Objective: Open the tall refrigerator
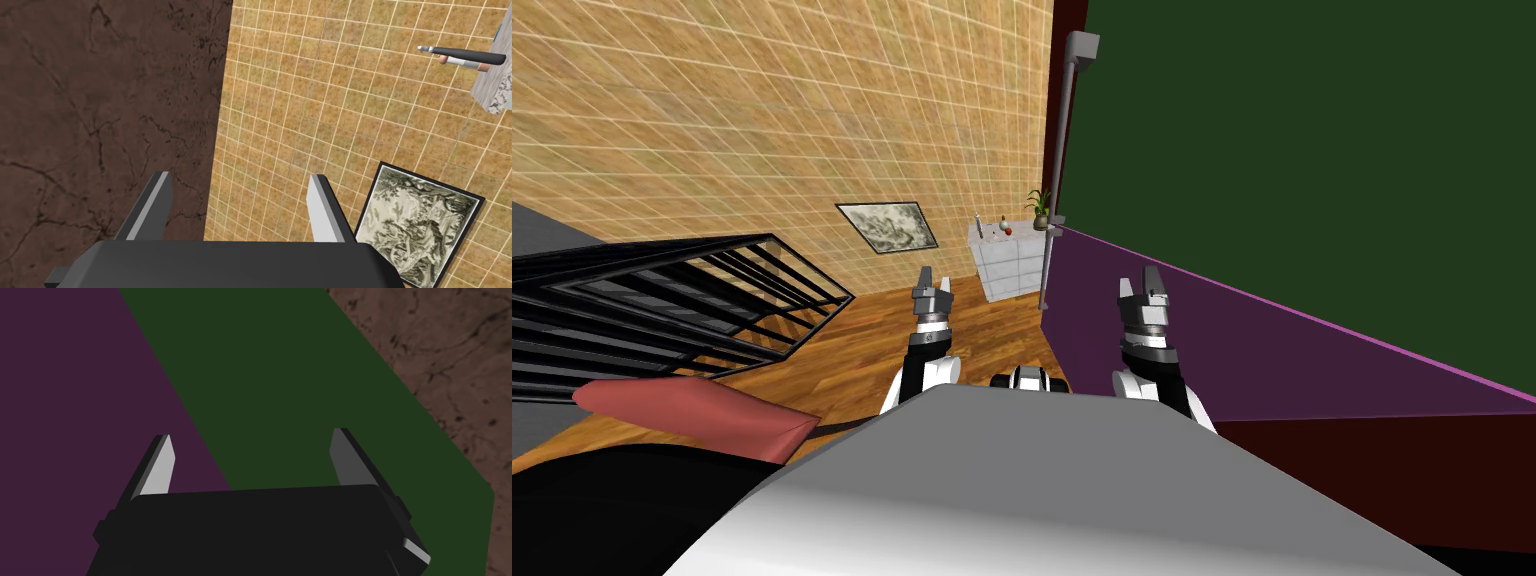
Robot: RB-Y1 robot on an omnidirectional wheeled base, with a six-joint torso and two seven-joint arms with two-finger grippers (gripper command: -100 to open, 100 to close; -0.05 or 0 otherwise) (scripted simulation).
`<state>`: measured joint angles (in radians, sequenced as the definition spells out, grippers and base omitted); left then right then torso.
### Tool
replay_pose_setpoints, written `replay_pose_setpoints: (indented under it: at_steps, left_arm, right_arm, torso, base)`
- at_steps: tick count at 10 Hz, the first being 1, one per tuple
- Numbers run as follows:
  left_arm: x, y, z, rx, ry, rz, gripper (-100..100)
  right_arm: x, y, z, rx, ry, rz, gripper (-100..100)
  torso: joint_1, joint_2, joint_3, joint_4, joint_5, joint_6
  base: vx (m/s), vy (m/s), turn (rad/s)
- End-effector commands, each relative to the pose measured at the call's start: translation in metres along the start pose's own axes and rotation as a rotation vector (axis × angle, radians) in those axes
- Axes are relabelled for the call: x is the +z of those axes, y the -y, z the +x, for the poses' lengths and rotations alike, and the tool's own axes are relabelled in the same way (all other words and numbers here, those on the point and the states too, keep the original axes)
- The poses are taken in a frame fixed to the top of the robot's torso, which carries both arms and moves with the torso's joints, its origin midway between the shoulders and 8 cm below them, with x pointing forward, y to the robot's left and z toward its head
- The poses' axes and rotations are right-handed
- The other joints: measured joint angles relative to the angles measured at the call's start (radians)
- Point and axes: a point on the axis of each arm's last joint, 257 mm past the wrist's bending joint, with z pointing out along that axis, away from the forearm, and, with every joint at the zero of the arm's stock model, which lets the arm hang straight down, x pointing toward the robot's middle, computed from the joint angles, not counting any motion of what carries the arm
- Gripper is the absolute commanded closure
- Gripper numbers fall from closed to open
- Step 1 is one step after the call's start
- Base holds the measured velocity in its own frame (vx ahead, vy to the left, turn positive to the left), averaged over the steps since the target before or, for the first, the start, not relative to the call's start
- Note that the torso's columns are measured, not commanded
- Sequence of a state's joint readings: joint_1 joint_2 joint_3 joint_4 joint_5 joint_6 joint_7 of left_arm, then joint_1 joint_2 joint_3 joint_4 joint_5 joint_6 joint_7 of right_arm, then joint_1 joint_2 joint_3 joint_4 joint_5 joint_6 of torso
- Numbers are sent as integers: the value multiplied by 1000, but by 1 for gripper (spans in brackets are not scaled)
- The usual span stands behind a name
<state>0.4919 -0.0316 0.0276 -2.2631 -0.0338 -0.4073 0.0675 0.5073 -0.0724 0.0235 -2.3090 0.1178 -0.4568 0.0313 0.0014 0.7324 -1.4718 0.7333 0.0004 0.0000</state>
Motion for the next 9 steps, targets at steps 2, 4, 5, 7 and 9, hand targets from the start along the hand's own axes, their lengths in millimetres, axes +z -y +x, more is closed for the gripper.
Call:
replay_pose_setpoints:
  at_steps: [2,4,5,7,9]
  left_arm:
    - [0,0,0,0,0,0,0]
    - [0,0,0,0,0,0,0]
    - [0,0,0,0,0,0,0]
    - [0,0,0,0,0,0,0]
    - [0,0,0,0,0,0,0]
  right_arm:
    - [1,-5,4,-160,-95,-20,-100]
    - [1,-9,5,-281,-156,-38,-100]
    - [2,-11,6,-348,-189,-49,-100]
    - [3,-14,7,-485,-252,-75,-100]
    - [2,-15,10,-575,-295,-93,-100]
  torso:
    - [-1,3,-6,4,0,0]
    - [-1,6,-4,5,0,0]
    - [-2,6,-4,5,0,0]
    - [-1,5,-5,4,0,0]
    - [-3,4,-6,5,0,-1]
  base:
    - [101,37,-109]
    - [101,45,-150]
    - [119,51,-190]
    - [130,63,-200]
    - [64,60,-80]
